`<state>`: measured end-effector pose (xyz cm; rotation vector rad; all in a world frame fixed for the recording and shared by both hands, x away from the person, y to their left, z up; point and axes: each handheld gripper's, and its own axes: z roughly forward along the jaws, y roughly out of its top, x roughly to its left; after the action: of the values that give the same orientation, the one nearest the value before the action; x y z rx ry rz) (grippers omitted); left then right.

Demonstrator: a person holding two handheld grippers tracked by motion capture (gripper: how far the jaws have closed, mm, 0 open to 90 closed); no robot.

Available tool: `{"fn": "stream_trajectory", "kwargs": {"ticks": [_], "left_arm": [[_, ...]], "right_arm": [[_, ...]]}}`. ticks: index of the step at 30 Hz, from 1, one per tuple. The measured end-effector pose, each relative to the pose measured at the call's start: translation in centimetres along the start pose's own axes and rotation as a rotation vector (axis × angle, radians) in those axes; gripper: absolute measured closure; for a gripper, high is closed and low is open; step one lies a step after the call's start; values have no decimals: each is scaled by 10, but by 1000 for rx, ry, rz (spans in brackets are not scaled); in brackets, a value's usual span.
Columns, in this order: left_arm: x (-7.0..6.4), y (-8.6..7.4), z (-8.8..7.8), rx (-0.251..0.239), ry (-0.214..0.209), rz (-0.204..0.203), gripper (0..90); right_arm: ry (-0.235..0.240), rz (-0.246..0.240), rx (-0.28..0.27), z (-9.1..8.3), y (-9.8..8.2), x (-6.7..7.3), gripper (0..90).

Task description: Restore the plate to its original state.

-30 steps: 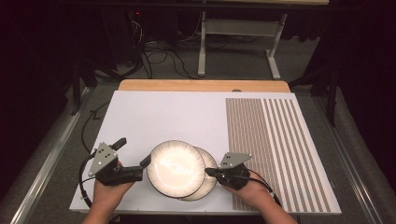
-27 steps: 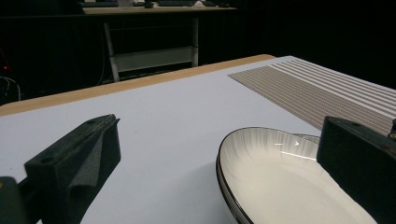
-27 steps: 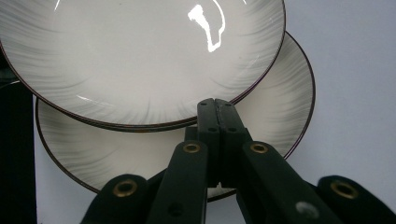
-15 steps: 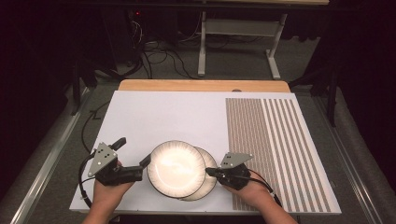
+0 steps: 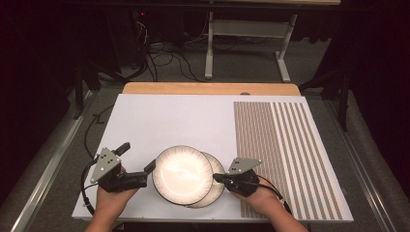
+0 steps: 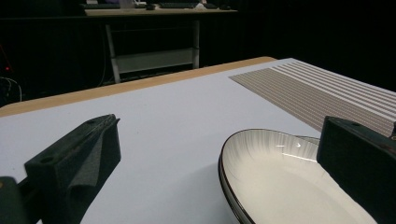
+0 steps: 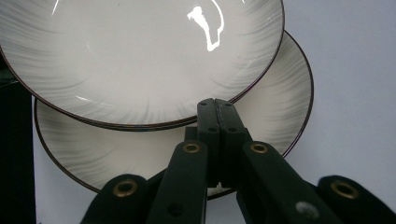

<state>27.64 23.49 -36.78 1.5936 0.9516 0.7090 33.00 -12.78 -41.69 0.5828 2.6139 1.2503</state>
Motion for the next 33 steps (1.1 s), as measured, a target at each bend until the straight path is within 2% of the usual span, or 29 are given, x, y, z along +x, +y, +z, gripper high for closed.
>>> {"fn": "stream_trajectory", "kwargs": {"ticks": [28, 33], "left_arm": [[5, -3, 0, 2, 2, -35, 0], [5, -2, -1, -5, 6, -31, 0]], "right_arm": [[-5, 15, -23, -7, 0, -5, 900], [-7, 1, -22, -7, 0, -4, 900]]}}
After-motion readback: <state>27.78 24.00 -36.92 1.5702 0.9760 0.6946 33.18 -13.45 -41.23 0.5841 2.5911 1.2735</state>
